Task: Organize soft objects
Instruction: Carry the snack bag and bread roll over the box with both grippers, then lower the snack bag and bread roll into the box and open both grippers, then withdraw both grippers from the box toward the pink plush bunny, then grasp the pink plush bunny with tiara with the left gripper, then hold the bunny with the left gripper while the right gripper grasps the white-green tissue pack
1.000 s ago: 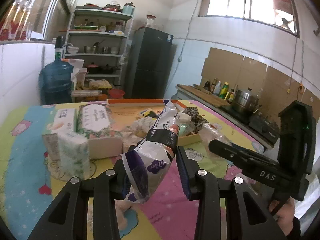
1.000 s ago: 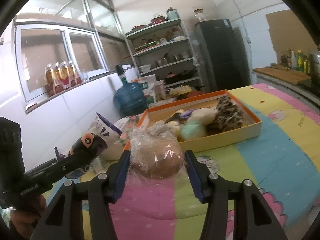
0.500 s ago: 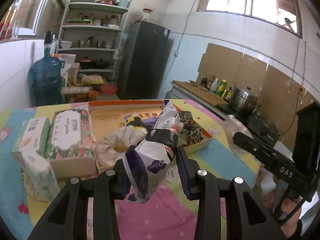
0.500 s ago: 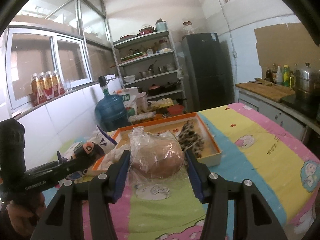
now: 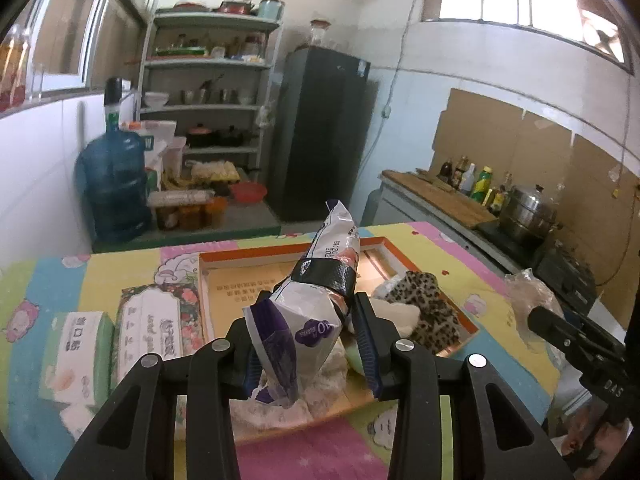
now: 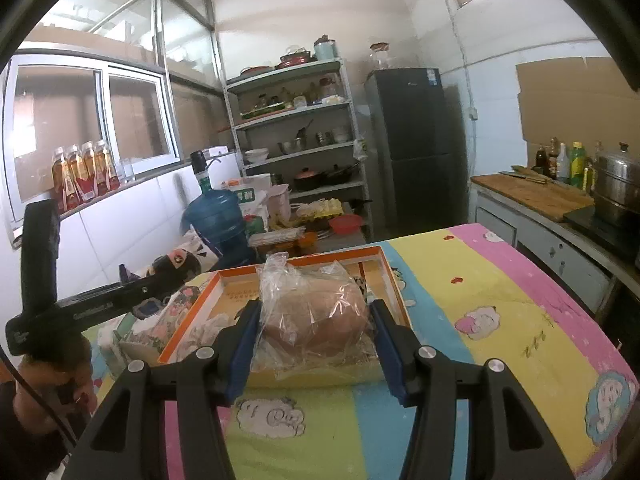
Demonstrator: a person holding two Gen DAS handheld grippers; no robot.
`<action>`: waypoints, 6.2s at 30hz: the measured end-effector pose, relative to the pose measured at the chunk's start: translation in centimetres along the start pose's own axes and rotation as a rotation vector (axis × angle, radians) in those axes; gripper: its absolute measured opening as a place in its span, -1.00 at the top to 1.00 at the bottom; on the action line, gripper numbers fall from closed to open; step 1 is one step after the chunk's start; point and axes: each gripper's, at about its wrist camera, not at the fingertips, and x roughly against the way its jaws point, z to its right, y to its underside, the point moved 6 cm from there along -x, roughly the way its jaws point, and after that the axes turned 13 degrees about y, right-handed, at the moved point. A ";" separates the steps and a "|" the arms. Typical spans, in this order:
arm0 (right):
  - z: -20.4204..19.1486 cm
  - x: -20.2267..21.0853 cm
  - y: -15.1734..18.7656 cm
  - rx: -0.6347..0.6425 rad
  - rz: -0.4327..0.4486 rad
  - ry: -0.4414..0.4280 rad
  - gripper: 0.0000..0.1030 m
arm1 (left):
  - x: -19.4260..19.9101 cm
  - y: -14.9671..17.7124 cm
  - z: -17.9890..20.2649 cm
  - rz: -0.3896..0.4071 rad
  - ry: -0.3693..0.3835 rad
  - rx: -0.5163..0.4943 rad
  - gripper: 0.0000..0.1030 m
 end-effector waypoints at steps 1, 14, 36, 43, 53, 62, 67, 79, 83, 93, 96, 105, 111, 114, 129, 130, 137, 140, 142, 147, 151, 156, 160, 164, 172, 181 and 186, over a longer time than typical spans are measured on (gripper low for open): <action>0.0 -0.5 -0.2 0.002 -0.005 -0.004 -0.06 | -0.5 -0.2 -0.4 -0.011 -0.001 0.013 0.21; 0.6 -6.6 -1.7 0.013 -0.078 -0.032 -0.06 | -6.4 -1.0 -3.9 -0.086 -0.080 0.125 0.21; 0.1 -13.9 0.9 0.076 -0.192 0.048 -0.06 | -11.4 0.9 -6.4 -0.184 -0.126 0.198 0.21; 0.3 -14.5 1.8 0.077 -0.200 0.061 -0.08 | -12.0 1.5 -6.3 -0.202 -0.124 0.193 0.22; 0.0 -14.1 2.2 0.089 -0.187 0.074 -0.17 | -11.5 1.6 -5.4 -0.193 -0.135 0.154 -0.04; 0.2 -12.4 1.9 0.076 -0.165 0.086 -0.25 | -9.6 1.0 -4.6 -0.156 -0.142 0.134 -0.12; 0.1 -11.3 1.8 0.074 -0.156 0.083 -0.25 | -8.4 1.0 -4.2 -0.136 -0.133 0.130 -0.12; -1.1 -7.5 1.1 0.092 -0.112 0.074 -0.25 | -4.5 0.5 -2.1 -0.079 -0.103 0.090 -0.12; -1.7 -6.4 1.0 0.097 -0.101 0.071 -0.25 | -3.2 0.4 -1.4 -0.060 -0.093 0.077 -0.12; -3.5 -3.0 0.5 0.102 -0.064 0.049 -0.25 | 0.9 0.3 -0.5 -0.006 -0.060 0.061 -0.12; -4.3 -1.6 0.6 0.109 -0.043 0.041 -0.25 | 2.5 0.5 -0.1 0.013 -0.069 0.043 -0.12; -6.4 2.3 0.6 0.112 0.004 0.010 -0.25 | 7.8 1.0 0.3 0.064 -0.092 0.002 -0.12; -8.0 4.7 0.7 0.121 0.026 -0.021 -0.25 | 11.3 1.7 0.4 0.105 -0.117 -0.021 -0.12; -8.8 5.8 0.8 0.118 0.034 -0.042 -0.25 | 13.0 2.2 0.4 0.122 -0.136 -0.038 -0.12; -13.3 9.6 2.9 0.102 0.053 -0.126 -0.25 | 19.9 5.9 -1.2 0.204 -0.201 -0.045 -0.12; -13.6 9.7 3.2 0.100 0.053 -0.131 -0.25 | 20.1 6.2 -1.3 0.206 -0.202 -0.046 -0.12; -14.8 10.6 5.1 0.070 0.053 -0.149 -0.25 | 20.4 8.6 -1.5 0.185 -0.130 -0.060 -0.22; -15.0 10.8 5.8 0.067 0.051 -0.146 -0.25 | 19.2 10.2 -1.7 0.123 -0.045 -0.063 -0.25; -15.2 10.8 6.4 0.069 0.046 -0.143 -0.25 | 18.3 11.0 -2.1 0.091 -0.018 -0.066 -0.25; -15.5 9.9 7.5 0.062 0.013 -0.150 -0.25 | 15.4 13.3 -3.6 -0.006 0.019 -0.067 -0.26; -15.7 9.0 8.2 0.063 -0.011 -0.152 -0.25 | 13.1 14.7 -4.8 -0.077 0.043 -0.046 -0.26; -15.6 8.0 9.0 0.056 -0.035 -0.155 -0.25 | 10.9 15.7 -5.2 -0.140 0.077 -0.044 -0.26; -15.5 7.6 9.5 0.052 -0.049 -0.155 -0.25 | 9.8 16.4 -4.8 -0.178 0.075 -0.062 -0.26; -15.5 7.2 9.8 0.050 -0.059 -0.155 -0.25 | 9.3 17.0 -5.0 -0.194 0.056 -0.047 -0.26; -15.8 6.5 10.5 0.057 -0.079 -0.158 -0.25 | 9.5 17.3 -5.9 -0.169 0.066 0.011 0.03; -16.2 5.7 11.0 0.058 -0.104 -0.167 -0.25 | 11.5 17.6 -6.2 -0.081 0.096 0.061 0.10; -17.1 5.2 11.3 0.039 -0.135 -0.243 -0.25 | 14.9 17.2 -6.2 0.029 0.062 0.064 0.10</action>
